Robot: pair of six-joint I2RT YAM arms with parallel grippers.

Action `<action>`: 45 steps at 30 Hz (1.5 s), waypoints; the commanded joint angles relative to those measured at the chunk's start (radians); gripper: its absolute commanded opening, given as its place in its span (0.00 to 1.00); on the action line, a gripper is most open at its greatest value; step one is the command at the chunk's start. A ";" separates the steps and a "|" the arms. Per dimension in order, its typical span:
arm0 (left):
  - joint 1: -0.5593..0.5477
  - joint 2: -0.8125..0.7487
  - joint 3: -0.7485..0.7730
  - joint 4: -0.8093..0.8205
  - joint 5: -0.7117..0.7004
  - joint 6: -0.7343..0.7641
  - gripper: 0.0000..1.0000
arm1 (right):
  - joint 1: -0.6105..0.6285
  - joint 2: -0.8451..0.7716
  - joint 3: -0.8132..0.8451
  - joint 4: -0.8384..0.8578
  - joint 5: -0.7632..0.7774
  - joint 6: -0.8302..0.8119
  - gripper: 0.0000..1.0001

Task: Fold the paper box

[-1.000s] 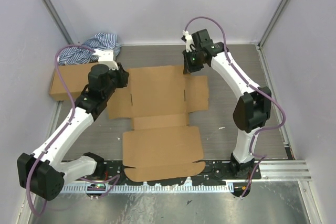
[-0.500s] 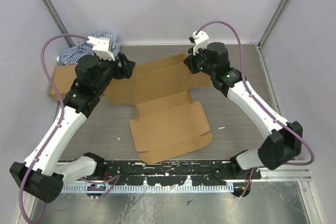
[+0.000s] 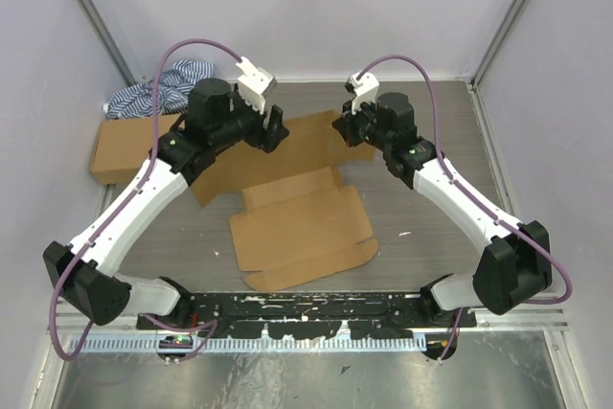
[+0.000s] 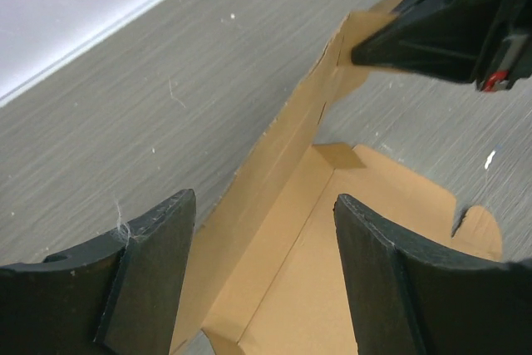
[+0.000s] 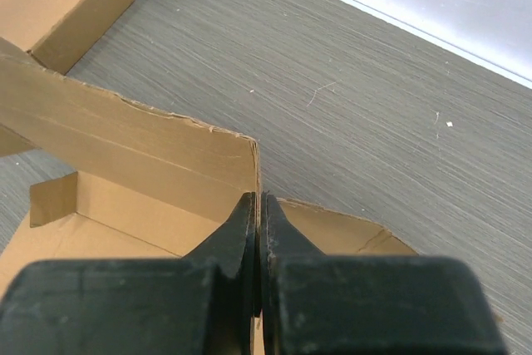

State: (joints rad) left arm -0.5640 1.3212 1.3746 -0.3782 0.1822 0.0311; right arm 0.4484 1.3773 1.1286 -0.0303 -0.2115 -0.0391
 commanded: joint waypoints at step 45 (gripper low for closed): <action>-0.010 0.179 -0.048 0.011 0.012 0.363 0.62 | 0.009 -0.041 0.006 -0.065 -0.139 -0.058 0.04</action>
State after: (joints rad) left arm -0.5701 1.5265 1.3640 -0.3927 0.1780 0.3695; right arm 0.4507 1.3739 1.1065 -0.1303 -0.3344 -0.0814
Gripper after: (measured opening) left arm 0.668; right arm 0.049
